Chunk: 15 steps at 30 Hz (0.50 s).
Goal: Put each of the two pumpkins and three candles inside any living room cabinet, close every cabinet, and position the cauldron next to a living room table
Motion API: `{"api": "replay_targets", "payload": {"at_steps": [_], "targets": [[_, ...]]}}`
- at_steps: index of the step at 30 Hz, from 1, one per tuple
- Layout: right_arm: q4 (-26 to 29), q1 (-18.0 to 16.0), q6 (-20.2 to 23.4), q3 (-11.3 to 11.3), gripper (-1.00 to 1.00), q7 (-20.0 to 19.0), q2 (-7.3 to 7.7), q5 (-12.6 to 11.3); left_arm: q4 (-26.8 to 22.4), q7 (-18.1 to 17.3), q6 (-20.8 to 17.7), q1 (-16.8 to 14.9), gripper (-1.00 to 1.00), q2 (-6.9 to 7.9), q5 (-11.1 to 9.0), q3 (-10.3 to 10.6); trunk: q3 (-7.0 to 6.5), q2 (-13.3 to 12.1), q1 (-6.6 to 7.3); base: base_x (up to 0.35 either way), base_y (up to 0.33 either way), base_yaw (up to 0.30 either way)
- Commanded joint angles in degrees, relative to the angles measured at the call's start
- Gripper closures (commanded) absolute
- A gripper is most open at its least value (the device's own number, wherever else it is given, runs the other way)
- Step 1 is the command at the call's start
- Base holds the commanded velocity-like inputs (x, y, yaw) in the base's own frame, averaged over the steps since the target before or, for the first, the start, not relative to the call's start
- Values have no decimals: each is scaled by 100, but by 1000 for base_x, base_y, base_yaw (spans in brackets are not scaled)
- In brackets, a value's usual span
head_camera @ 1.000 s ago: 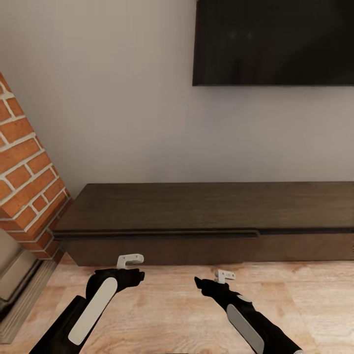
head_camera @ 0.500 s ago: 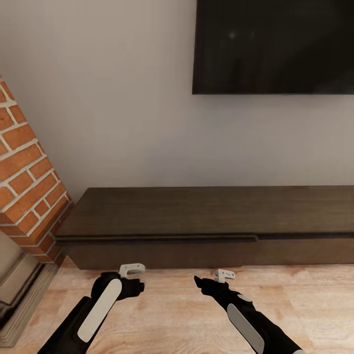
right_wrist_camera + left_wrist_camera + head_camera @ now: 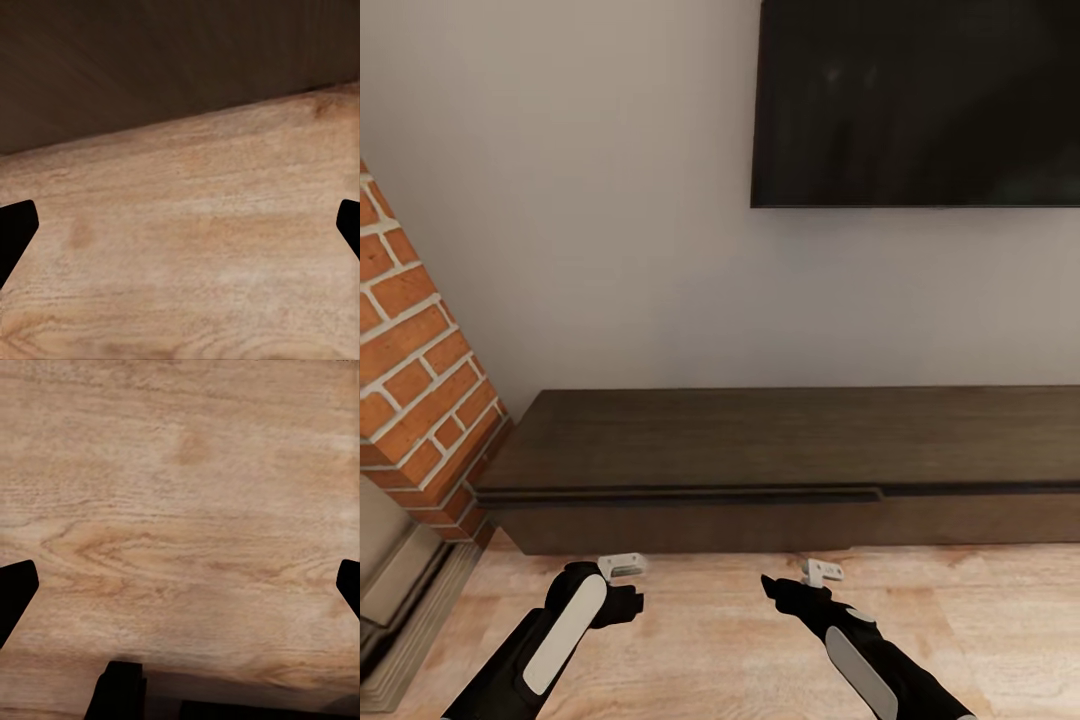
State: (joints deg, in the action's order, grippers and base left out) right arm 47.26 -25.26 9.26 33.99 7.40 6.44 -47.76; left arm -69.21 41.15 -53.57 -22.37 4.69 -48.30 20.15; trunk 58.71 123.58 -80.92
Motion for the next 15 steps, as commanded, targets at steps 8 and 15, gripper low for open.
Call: {"api": "replay_targets", "payload": {"at_steps": [8,15], "targets": [[13,-5,14,29,-100,38,1,-42,-4,60,-4,-5,-100,6,-57,19,-139,-320,177,0,0,0],[12,-5,8,33,-100,38,-2,-41,-4,60,-4,-5,-100,-2,-57,23,-265,-601,331,0,0,0]]}}
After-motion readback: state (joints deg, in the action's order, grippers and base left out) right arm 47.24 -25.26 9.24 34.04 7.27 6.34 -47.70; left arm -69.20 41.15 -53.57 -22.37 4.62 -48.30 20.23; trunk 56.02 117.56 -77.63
